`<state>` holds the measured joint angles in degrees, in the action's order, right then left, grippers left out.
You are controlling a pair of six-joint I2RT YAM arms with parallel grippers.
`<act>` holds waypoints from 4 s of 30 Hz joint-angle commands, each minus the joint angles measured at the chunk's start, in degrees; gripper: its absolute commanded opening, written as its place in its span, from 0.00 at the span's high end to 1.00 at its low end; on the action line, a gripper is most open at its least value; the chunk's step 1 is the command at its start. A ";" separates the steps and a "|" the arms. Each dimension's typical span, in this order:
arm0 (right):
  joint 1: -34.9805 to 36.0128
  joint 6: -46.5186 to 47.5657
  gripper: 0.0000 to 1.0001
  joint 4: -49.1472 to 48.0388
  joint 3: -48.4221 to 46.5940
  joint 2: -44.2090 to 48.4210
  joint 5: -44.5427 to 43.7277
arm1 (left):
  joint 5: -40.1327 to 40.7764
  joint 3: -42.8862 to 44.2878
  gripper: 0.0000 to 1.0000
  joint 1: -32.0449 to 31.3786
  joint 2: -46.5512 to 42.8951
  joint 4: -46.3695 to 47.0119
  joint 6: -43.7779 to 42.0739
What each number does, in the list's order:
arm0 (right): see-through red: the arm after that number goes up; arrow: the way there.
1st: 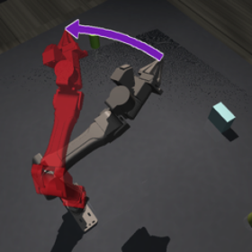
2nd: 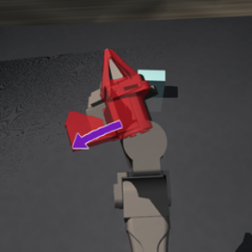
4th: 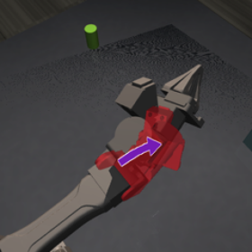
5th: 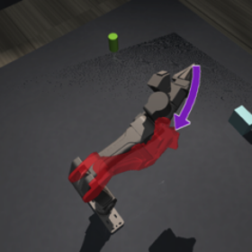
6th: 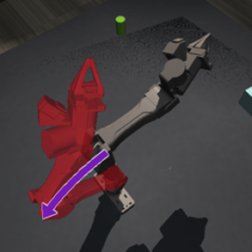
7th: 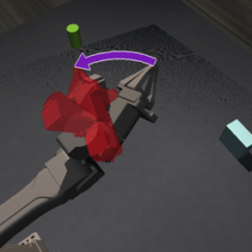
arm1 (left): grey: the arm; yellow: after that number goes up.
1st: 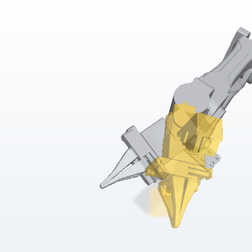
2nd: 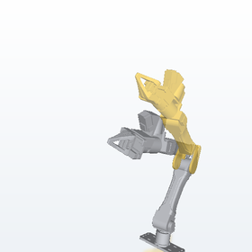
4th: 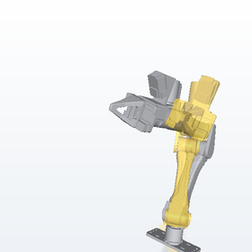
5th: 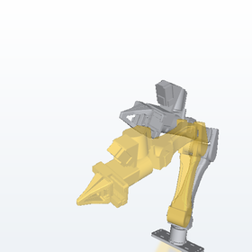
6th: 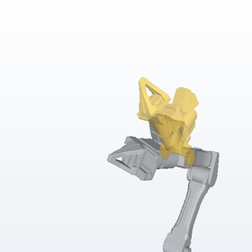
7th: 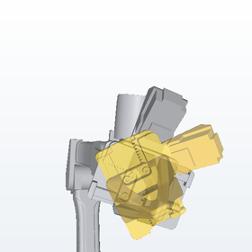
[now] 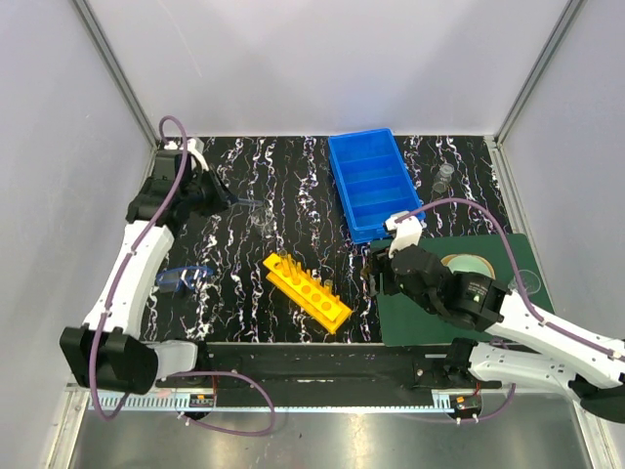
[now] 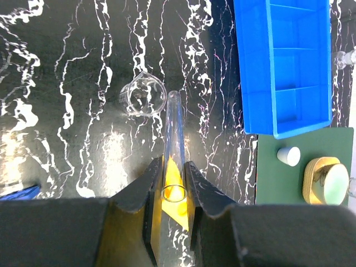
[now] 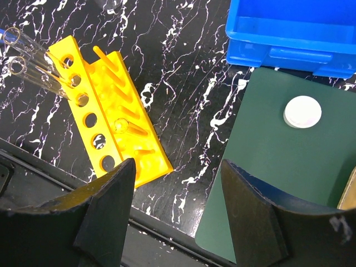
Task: Organize the chemistry lab equipment
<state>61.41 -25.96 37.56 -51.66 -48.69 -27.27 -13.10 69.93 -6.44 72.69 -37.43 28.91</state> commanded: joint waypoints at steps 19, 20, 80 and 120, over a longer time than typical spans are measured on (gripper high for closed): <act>0.29 -2.08 0.32 2.86 -6.08 -5.54 0.99 | -8.85 16.02 1.00 0.11 -12.83 -24.97 -15.02; 0.38 -2.17 0.32 3.04 -6.26 -5.72 0.90 | -12.09 16.11 1.00 0.11 -13.35 -24.89 -15.02; 0.29 -1.82 0.30 2.87 -0.55 -5.19 -1.83 | 4.66 29.90 1.00 -35.92 8.52 -34.11 -21.87; 0.29 -2.78 0.30 2.25 2.97 0.08 -0.42 | 12.93 26.57 1.00 -46.91 11.69 -39.12 -16.78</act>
<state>61.41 -27.94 41.67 -48.49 -49.52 -27.33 -1.45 96.23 -52.88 86.61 -77.03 11.05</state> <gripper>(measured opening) 0.698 0.215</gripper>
